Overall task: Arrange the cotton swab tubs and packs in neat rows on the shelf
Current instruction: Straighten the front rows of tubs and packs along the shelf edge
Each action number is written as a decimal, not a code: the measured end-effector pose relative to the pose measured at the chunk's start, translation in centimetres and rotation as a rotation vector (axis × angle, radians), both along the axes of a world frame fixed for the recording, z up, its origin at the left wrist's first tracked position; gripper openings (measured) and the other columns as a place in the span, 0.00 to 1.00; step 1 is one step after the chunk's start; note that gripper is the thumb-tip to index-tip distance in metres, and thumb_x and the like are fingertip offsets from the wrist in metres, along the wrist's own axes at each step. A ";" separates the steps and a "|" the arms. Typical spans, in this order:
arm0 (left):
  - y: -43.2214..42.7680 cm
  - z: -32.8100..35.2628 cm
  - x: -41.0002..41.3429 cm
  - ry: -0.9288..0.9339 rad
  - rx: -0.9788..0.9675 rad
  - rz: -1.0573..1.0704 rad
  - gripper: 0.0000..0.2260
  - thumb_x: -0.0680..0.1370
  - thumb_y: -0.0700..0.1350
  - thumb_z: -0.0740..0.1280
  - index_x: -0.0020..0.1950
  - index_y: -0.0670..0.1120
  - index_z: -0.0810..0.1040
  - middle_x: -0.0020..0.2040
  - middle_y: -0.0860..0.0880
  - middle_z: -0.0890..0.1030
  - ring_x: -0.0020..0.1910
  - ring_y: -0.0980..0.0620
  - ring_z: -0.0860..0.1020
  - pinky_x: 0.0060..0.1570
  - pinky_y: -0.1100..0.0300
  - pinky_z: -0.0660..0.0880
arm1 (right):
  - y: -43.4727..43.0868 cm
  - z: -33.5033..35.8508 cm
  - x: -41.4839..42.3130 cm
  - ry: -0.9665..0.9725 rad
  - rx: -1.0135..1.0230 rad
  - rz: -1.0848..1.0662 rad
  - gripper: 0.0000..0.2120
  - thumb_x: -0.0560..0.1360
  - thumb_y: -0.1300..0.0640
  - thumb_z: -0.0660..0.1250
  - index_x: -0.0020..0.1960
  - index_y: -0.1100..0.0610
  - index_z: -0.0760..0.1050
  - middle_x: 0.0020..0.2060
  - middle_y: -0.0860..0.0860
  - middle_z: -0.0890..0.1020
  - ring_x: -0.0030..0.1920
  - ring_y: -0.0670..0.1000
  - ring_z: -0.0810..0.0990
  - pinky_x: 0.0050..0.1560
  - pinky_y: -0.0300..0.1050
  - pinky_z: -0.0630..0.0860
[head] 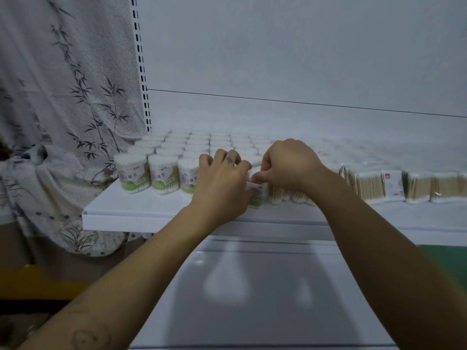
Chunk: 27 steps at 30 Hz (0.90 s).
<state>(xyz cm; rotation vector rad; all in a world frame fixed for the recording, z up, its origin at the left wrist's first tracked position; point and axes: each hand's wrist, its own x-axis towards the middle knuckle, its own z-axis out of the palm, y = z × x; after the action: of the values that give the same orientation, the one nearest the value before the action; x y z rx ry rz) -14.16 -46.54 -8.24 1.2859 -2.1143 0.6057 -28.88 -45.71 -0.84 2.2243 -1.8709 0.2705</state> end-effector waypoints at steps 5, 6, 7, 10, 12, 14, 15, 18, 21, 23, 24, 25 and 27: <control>0.0 0.2 -0.8 0.014 0.012 -0.021 0.19 0.72 0.54 0.70 0.61 0.50 0.77 0.56 0.47 0.79 0.54 0.43 0.74 0.48 0.50 0.58 | 0.8 0.1 -0.5 -0.107 0.058 0.039 0.17 0.71 0.42 0.72 0.49 0.54 0.83 0.42 0.49 0.83 0.43 0.50 0.78 0.45 0.43 0.73; 0.0 0.3 -0.9 0.021 0.023 -0.019 0.19 0.73 0.54 0.69 0.61 0.50 0.76 0.56 0.48 0.79 0.55 0.43 0.73 0.49 0.50 0.58 | 1.1 0.4 -1.1 -0.130 0.080 0.047 0.17 0.71 0.44 0.73 0.54 0.53 0.83 0.45 0.48 0.82 0.47 0.50 0.78 0.49 0.43 0.74; -0.1 0.3 -1.2 0.039 0.037 -0.020 0.18 0.73 0.55 0.67 0.61 0.51 0.76 0.56 0.48 0.79 0.55 0.44 0.73 0.50 0.50 0.59 | 1.2 0.8 -1.8 -0.153 0.069 0.043 0.17 0.72 0.48 0.73 0.59 0.51 0.81 0.49 0.48 0.82 0.51 0.50 0.78 0.52 0.43 0.73; 0.1 0.4 -2.0 0.038 0.065 -0.016 0.20 0.72 0.58 0.57 0.55 0.49 0.78 0.52 0.48 0.79 0.51 0.43 0.74 0.50 0.48 0.64 | 0.7 1.4 -4.3 -0.187 -0.038 -0.008 0.20 0.73 0.59 0.69 0.63 0.47 0.78 0.58 0.47 0.81 0.58 0.49 0.77 0.52 0.40 0.69; -0.3 0.4 -2.4 -0.005 0.063 0.003 0.16 0.74 0.56 0.60 0.55 0.49 0.77 0.52 0.48 0.79 0.51 0.43 0.74 0.50 0.48 0.64 | 0.1 1.2 -5.1 -0.095 -0.001 -0.023 0.20 0.73 0.59 0.68 0.64 0.46 0.76 0.60 0.47 0.79 0.60 0.49 0.76 0.55 0.40 0.67; -0.7 0.5 -2.5 -0.026 0.049 0.025 0.13 0.75 0.54 0.65 0.56 0.48 0.75 0.53 0.48 0.78 0.51 0.44 0.73 0.49 0.48 0.62 | -0.4 0.4 -5.0 0.008 0.055 0.015 0.21 0.74 0.55 0.68 0.66 0.45 0.74 0.64 0.47 0.77 0.63 0.50 0.74 0.62 0.44 0.66; -0.9 0.6 -2.5 -0.033 0.047 0.040 0.13 0.75 0.53 0.65 0.56 0.48 0.75 0.54 0.48 0.78 0.52 0.44 0.73 0.49 0.49 0.61 | -0.5 0.0 -4.9 0.032 0.061 0.043 0.21 0.75 0.52 0.68 0.67 0.44 0.73 0.65 0.46 0.77 0.64 0.50 0.73 0.64 0.46 0.64; -1.0 0.9 -2.9 -0.061 0.059 0.069 0.14 0.76 0.53 0.63 0.58 0.48 0.73 0.55 0.48 0.77 0.54 0.44 0.72 0.51 0.49 0.60 | -0.7 -0.7 -4.8 0.044 0.030 0.107 0.23 0.76 0.45 0.66 0.70 0.44 0.70 0.66 0.48 0.75 0.66 0.52 0.71 0.65 0.49 0.61; -1.3 0.9 -3.1 -0.066 0.057 0.079 0.14 0.75 0.52 0.64 0.57 0.47 0.73 0.55 0.48 0.77 0.55 0.44 0.72 0.51 0.49 0.61 | -0.8 -1.3 -5.2 0.070 -0.012 0.108 0.32 0.73 0.35 0.66 0.72 0.47 0.66 0.66 0.50 0.74 0.67 0.54 0.69 0.66 0.51 0.60; -1.4 0.8 -3.3 -0.052 0.069 0.097 0.14 0.74 0.51 0.65 0.57 0.47 0.73 0.55 0.47 0.77 0.53 0.44 0.72 0.50 0.49 0.61 | -0.9 -1.6 -5.5 0.108 -0.038 0.113 0.35 0.71 0.31 0.64 0.72 0.47 0.67 0.66 0.50 0.73 0.67 0.54 0.68 0.66 0.51 0.60; -1.5 0.7 -3.5 -0.046 0.076 0.105 0.13 0.74 0.50 0.65 0.56 0.47 0.73 0.54 0.47 0.77 0.53 0.44 0.73 0.50 0.49 0.61 | -1.0 -1.7 -5.8 0.115 -0.042 0.122 0.35 0.70 0.30 0.64 0.72 0.47 0.67 0.66 0.51 0.73 0.66 0.54 0.68 0.65 0.51 0.60; -1.5 0.6 -3.7 -0.042 0.077 0.109 0.13 0.74 0.50 0.66 0.56 0.46 0.73 0.54 0.47 0.77 0.52 0.43 0.73 0.50 0.49 0.62 | -1.1 -1.9 -6.0 0.117 -0.041 0.131 0.35 0.70 0.29 0.63 0.71 0.47 0.68 0.65 0.51 0.74 0.66 0.54 0.68 0.65 0.50 0.61; -1.6 0.6 -3.9 -0.040 0.073 0.122 0.13 0.73 0.49 0.66 0.55 0.46 0.74 0.53 0.46 0.77 0.51 0.43 0.73 0.49 0.49 0.62 | -1.2 -2.2 -6.3 0.131 -0.048 0.151 0.34 0.71 0.29 0.61 0.70 0.49 0.70 0.64 0.51 0.75 0.64 0.55 0.68 0.62 0.50 0.62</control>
<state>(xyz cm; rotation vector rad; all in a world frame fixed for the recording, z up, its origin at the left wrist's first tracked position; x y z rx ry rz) -18.08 -48.11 -7.61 1.4629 -2.1193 0.6145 -35.13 -46.93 -3.07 2.2948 -1.6167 0.1869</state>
